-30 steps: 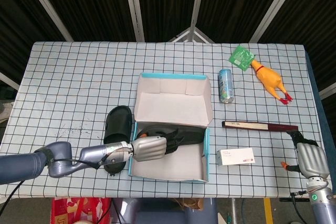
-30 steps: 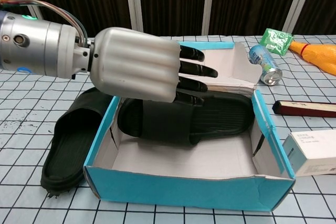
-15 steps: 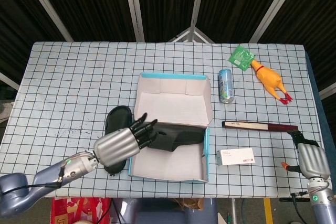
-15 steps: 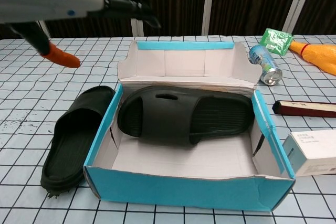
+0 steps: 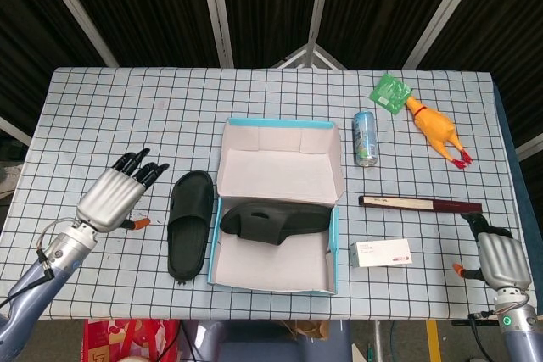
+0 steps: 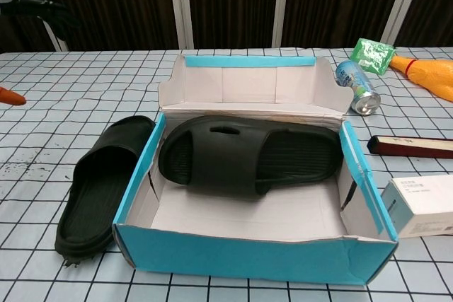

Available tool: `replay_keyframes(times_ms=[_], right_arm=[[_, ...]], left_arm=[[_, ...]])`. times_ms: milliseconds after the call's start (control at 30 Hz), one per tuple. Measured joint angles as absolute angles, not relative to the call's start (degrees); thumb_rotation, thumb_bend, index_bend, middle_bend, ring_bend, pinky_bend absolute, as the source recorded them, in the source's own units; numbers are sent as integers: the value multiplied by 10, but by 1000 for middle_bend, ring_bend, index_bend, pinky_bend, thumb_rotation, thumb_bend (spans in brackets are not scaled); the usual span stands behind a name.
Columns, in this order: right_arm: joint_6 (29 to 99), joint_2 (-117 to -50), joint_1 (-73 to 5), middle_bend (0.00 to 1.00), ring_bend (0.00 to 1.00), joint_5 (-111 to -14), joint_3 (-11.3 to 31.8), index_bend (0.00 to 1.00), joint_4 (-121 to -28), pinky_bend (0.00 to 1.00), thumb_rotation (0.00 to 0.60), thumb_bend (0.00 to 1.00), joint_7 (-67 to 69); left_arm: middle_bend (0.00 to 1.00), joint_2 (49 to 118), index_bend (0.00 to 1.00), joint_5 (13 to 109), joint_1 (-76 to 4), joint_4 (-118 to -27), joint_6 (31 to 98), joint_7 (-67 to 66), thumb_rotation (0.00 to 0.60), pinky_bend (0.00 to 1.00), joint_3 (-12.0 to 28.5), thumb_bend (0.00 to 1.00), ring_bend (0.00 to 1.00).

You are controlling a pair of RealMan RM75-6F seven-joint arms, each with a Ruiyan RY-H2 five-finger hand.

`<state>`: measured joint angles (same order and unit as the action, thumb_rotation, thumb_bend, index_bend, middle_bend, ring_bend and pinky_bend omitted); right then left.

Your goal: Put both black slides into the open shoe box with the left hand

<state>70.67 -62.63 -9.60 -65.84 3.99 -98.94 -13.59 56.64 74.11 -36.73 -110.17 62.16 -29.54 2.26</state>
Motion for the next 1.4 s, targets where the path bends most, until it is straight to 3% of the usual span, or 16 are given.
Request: replay_keyframes(times_ms=[367,800,1200,1400], right_arm=[[702,-628,-100,143,299,-653,40,166,-989,239,600,180,-141],[698,-626,-101,143,300,-649,39,166,-988,239,600,180,-138],[696,-626,-103,143,300,-647,39,166,-987,239,600,180,-138],[697,-627,-103,143,300,-647,39,165,-987,239,600,179,-140]], left_arm=[[254,649,161,641,-373,-1021,579,-241,433,143,48,189,3],[271,734,363,597,-403,-955,549,-251,456,143,60,190,3],[259,768,221,591,-414,-919,541,-272,459,142,47,191,3],[259,777,217,598,-414,-914,540,-269,458,143,44,190,3]])
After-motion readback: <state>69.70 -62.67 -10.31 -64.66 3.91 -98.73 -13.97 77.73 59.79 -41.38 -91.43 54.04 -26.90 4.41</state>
